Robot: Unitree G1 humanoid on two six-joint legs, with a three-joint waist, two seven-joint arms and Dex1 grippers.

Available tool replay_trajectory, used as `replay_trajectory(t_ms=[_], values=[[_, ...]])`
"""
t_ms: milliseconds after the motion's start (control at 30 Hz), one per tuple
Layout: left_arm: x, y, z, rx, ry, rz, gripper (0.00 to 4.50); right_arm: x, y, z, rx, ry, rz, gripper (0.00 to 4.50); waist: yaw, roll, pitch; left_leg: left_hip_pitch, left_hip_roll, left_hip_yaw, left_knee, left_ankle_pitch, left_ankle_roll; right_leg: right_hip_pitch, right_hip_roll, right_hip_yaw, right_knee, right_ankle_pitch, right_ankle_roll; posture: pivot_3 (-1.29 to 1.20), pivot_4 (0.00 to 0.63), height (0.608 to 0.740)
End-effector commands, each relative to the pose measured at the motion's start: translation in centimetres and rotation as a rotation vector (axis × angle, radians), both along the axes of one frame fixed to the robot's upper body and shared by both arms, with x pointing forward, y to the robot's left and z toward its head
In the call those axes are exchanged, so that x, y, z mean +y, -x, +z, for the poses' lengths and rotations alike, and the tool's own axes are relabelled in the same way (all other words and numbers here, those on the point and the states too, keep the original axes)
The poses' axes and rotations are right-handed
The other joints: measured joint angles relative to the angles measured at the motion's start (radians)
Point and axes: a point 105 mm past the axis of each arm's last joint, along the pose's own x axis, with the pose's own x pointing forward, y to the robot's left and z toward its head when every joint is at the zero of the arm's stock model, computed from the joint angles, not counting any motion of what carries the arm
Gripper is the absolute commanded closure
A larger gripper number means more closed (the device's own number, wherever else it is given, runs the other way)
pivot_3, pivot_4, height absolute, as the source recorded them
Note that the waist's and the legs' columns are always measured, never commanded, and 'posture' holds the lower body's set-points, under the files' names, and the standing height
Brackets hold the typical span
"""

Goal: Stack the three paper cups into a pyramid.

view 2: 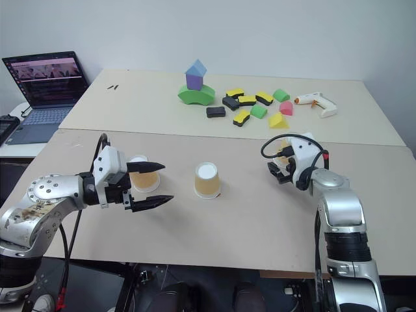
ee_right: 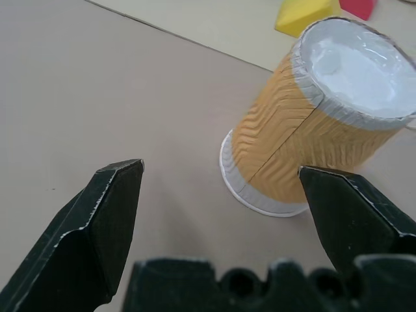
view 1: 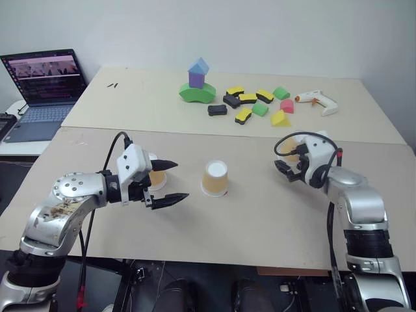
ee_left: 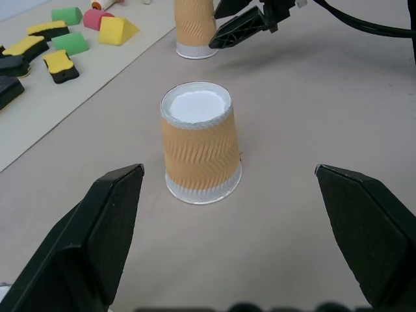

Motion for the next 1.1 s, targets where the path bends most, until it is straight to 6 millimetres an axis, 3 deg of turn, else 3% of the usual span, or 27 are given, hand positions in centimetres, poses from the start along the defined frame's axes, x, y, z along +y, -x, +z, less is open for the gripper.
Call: replay_trajectory(t_ms=[33, 467, 833, 867, 900, 1000, 1100], values=[[-0.1, 0.0, 1.2, -0.06, 0.005, -0.003, 0.0, -1.7, -1.0, 3.2, -0.126, 0.0, -0.072, 0.03, -0.001, 0.0, 0.0, 0.0, 0.0, 0.0, 0.0, 0.0, 0.0, 0.0, 0.0, 0.0, 0.0, 0.0, 0.0, 0.0, 0.15, 0.74], [0.0, -0.1, 1.3, -0.066, 0.001, 0.013, 0.0, -0.9, -4.7, 4.6, -0.198, -0.148, -0.12, 0.03, -0.004, 0.0, 0.0, 0.0, 0.0, 0.001, -0.001, 0.0, 0.0, 0.0, 0.001, 0.0, 0.003, 0.0, 0.0, 0.0, 0.15, 0.74], [0.0, 0.0, 1.3, -0.066, 0.0, 0.018, 0.0, -0.4, -5.3, 5.1, -0.225, -0.158, -0.109, 0.03, -0.006, 0.0, 0.0, 0.0, 0.0, 0.0, -0.001, 0.0, 0.0, 0.0, 0.001, 0.0, 0.003, 0.0, 0.0, 0.0, 0.15, 0.74], [0.0, 0.0, 1.3, -0.066, 0.0, 0.018, 0.0, -0.5, -5.3, 5.2, -0.227, -0.155, -0.112, 0.53, -0.006, 0.0, 0.0, 0.0, 0.0, 0.0, -0.001, 0.0, 0.0, 0.0, 0.001, 0.0, 0.003, 0.0, 0.0, 0.0, 0.15, 0.74], [0.0, 0.0, 1.3, -0.066, 0.0, 0.017, 0.0, -0.5, -5.3, 5.2, -0.229, -0.154, -0.113, 0.68, -0.006, 0.0, 0.0, 0.0, 0.0, 0.0, -0.001, 0.0, 0.0, 0.0, 0.001, 0.0, 0.003, 0.0, 0.0, 0.0, 0.15, 0.74], [0.0, -0.1, 1.3, -0.067, 0.0, 0.017, 0.0, -0.5, -5.3, 5.3, -0.234, -0.154, -0.106, 1.76, -0.006, 0.0, 0.0, 0.0, 0.0, 0.0, -0.001, 0.0, 0.0, 0.0, 0.001, 0.0, 0.003, 0.0, 0.0, 0.0, 0.15, 0.74], [-0.1, 0.0, 1.2, -0.065, -0.001, 0.013, 0.0, -0.3, -5.0, 6.0, -0.25, -0.16, -0.085, 1.8, -0.006, 0.0, 0.0, 0.0, 0.0, 0.0, -0.001, 0.0, 0.0, 0.0, 0.001, 0.0, 0.003, 0.0, 0.0, 0.0, 0.15, 0.74]])
